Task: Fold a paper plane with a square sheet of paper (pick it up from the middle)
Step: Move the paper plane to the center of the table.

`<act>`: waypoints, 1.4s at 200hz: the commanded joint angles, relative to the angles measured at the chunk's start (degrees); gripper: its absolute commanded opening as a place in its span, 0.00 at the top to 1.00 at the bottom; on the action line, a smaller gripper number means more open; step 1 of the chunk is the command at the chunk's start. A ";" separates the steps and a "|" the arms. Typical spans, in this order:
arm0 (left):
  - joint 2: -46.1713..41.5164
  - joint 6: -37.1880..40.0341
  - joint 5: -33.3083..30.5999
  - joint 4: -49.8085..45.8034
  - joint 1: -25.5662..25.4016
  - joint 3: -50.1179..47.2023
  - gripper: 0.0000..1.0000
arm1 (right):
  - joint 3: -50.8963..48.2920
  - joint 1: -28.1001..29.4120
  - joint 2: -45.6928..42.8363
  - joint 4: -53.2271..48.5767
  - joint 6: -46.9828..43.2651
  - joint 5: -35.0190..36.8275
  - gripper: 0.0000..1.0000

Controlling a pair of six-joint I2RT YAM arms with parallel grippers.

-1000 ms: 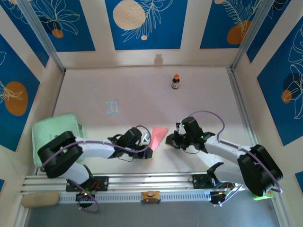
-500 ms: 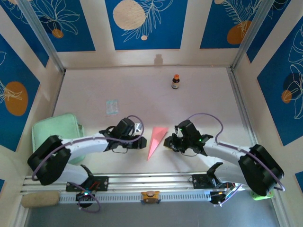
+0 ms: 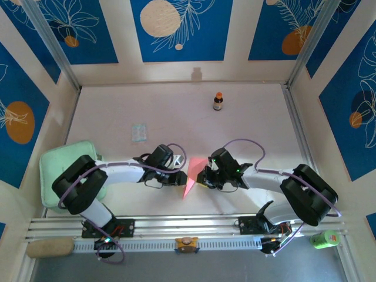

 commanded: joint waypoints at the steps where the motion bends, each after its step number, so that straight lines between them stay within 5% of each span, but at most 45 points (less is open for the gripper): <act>1: 0.71 1.35 0.93 -0.62 0.51 1.40 0.71 | 1.16 0.49 0.68 0.31 0.67 0.63 0.82; 129: 4.33 0.76 0.80 0.52 0.50 1.71 0.74 | 1.21 1.00 3.63 2.33 0.85 -0.38 0.82; 280: 7.59 -3.81 8.84 9.07 0.38 1.10 0.74 | -0.73 0.99 4.54 5.56 1.88 -2.25 0.86</act>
